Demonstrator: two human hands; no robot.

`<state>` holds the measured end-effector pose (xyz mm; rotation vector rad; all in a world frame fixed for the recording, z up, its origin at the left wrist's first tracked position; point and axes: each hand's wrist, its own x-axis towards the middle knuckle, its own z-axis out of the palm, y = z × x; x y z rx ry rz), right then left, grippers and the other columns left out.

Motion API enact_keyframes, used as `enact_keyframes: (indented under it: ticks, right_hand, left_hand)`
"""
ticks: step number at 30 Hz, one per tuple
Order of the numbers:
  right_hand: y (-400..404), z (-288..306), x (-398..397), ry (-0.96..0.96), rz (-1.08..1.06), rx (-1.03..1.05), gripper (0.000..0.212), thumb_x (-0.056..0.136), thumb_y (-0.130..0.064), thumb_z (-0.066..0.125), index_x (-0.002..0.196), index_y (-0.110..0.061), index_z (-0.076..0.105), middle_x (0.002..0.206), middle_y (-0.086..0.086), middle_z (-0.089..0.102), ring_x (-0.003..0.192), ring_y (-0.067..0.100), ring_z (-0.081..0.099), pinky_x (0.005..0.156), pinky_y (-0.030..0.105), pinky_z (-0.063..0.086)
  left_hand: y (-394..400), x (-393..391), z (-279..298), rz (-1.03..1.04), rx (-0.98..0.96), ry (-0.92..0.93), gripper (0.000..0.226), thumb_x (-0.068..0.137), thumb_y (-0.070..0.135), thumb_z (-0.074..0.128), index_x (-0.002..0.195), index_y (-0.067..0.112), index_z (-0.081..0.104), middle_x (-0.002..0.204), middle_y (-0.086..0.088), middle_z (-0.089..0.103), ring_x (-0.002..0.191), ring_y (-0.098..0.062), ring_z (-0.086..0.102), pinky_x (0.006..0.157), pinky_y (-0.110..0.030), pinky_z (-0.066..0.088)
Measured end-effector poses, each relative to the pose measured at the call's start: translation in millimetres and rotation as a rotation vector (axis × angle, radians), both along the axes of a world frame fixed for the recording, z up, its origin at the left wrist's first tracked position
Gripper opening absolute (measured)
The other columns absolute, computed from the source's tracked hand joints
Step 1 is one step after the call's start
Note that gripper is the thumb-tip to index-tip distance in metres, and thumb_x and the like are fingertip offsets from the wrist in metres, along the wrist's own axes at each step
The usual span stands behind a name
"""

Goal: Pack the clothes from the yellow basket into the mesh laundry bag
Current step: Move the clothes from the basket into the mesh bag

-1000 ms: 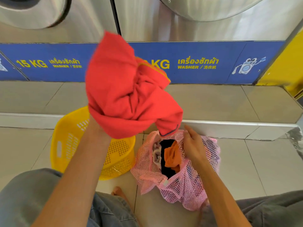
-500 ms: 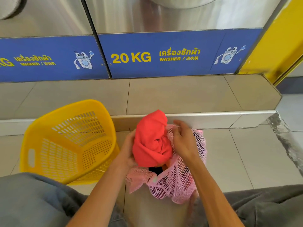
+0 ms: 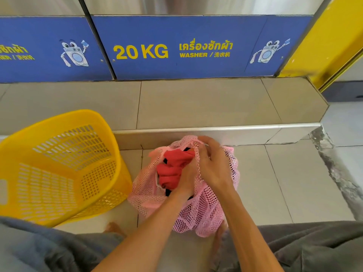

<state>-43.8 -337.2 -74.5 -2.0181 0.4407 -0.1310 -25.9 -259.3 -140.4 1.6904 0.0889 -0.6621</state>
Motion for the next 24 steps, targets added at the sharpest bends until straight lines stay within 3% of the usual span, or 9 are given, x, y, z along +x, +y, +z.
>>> enact_keyframes:
  ticks: [3, 5, 7, 9, 12, 14, 17, 20, 24]
  right_hand:
    - [-1, -4, 0, 0.024, -0.001, -0.036, 0.032, 0.107, -0.019, 0.049, 0.136, -0.021, 0.064, 0.101, -0.029, 0.062, 0.087, -0.007, 0.062, 0.090, 0.029, 0.051]
    - [-4, -7, -1, 0.048, 0.001, -0.039, 0.034, 0.107, -0.020, 0.049, 0.138, -0.020, 0.062, 0.116, -0.013, 0.069, 0.103, 0.008, 0.065, 0.098, 0.032, 0.051]
    - [-5, -9, 0, 0.067, -0.006, -0.037, 0.035, 0.108, -0.021, 0.049, 0.140, -0.020, 0.062, 0.129, -0.002, 0.071, 0.115, 0.017, 0.066, 0.100, 0.033, 0.051]
    - [-6, -10, 0, 0.076, -0.011, -0.025, 0.035, 0.108, -0.023, 0.049, 0.140, -0.021, 0.062, 0.130, 0.001, 0.073, 0.117, 0.020, 0.067, 0.101, 0.036, 0.052]
    - [-6, -12, 0, 0.085, -0.016, -0.033, 0.033, 0.107, -0.022, 0.050, 0.137, -0.020, 0.063, 0.113, 0.001, 0.075, 0.108, 0.022, 0.069, 0.094, 0.034, 0.052]
    - [-5, -13, 1, 0.092, -0.007, -0.058, 0.030, 0.106, -0.021, 0.051, 0.133, -0.019, 0.065, 0.095, -0.002, 0.072, 0.094, 0.024, 0.070, 0.084, 0.034, 0.051]
    - [-1, -14, 0, 0.105, 0.035, -0.080, 0.029, 0.107, -0.021, 0.050, 0.129, -0.017, 0.067, 0.090, 0.002, 0.075, 0.085, 0.024, 0.070, 0.074, 0.033, 0.049]
    - [2, -14, -1, 0.134, 0.066, -0.096, 0.030, 0.106, -0.025, 0.051, 0.130, -0.018, 0.069, 0.104, 0.001, 0.078, 0.096, 0.021, 0.070, 0.081, 0.032, 0.051]
    - [5, -20, -3, 0.178, 0.139, -0.160, 0.024, 0.103, -0.028, 0.059, 0.120, -0.021, 0.073, 0.095, -0.009, 0.074, 0.088, 0.011, 0.065, 0.075, 0.025, 0.043]
  left_hand:
    - [-13, -19, 0, -0.161, 0.186, -0.140, 0.033, 0.107, 0.012, 0.028, 0.087, 0.026, 0.051, 0.088, 0.003, 0.052, 0.075, 0.000, 0.054, 0.064, -0.010, 0.047]
    - [-10, -25, -5, -0.395, 0.298, -0.191, 0.031, 0.106, 0.006, 0.028, 0.097, 0.031, 0.045, 0.100, 0.007, 0.050, 0.074, 0.005, 0.048, 0.059, 0.000, 0.043]
    - [-2, -17, -8, -0.461, 0.119, 0.040, 0.047, 0.101, -0.005, 0.039, 0.109, 0.040, 0.034, 0.114, 0.014, 0.046, 0.080, 0.008, 0.045, 0.071, 0.004, 0.042]
    - [9, -7, 7, -0.533, 0.192, 0.061, 0.050, 0.096, -0.005, 0.047, 0.101, 0.044, 0.040, 0.104, 0.018, 0.051, 0.085, 0.005, 0.044, 0.088, -0.008, 0.046]
    - [33, 5, 28, -0.532, 0.027, 0.098, 0.026, 0.088, 0.005, 0.057, 0.085, 0.030, 0.063, 0.078, 0.009, 0.066, 0.076, -0.012, 0.060, 0.070, -0.026, 0.053]
    - [50, 9, 25, -0.327, -0.003, 0.132, 0.027, 0.082, 0.006, 0.064, 0.100, 0.025, 0.069, 0.087, 0.000, 0.076, 0.078, -0.018, 0.073, 0.068, -0.030, 0.059]
    - [74, 15, 13, 0.089, 0.299, -0.170, 0.029, 0.077, 0.016, 0.075, 0.102, 0.024, 0.065, 0.088, 0.003, 0.071, 0.074, -0.015, 0.070, 0.068, -0.035, 0.058]
    - [77, 6, 2, -0.108, 0.550, -0.388, 0.043, 0.072, 0.026, 0.075, 0.113, 0.029, 0.065, 0.109, 0.002, 0.063, 0.097, -0.017, 0.061, 0.084, -0.034, 0.052]
    - [69, -20, -11, -0.384, 0.566, -0.336, 0.053, 0.072, 0.026, 0.069, 0.124, 0.031, 0.063, 0.125, -0.001, 0.057, 0.114, -0.023, 0.053, 0.098, -0.040, 0.046]
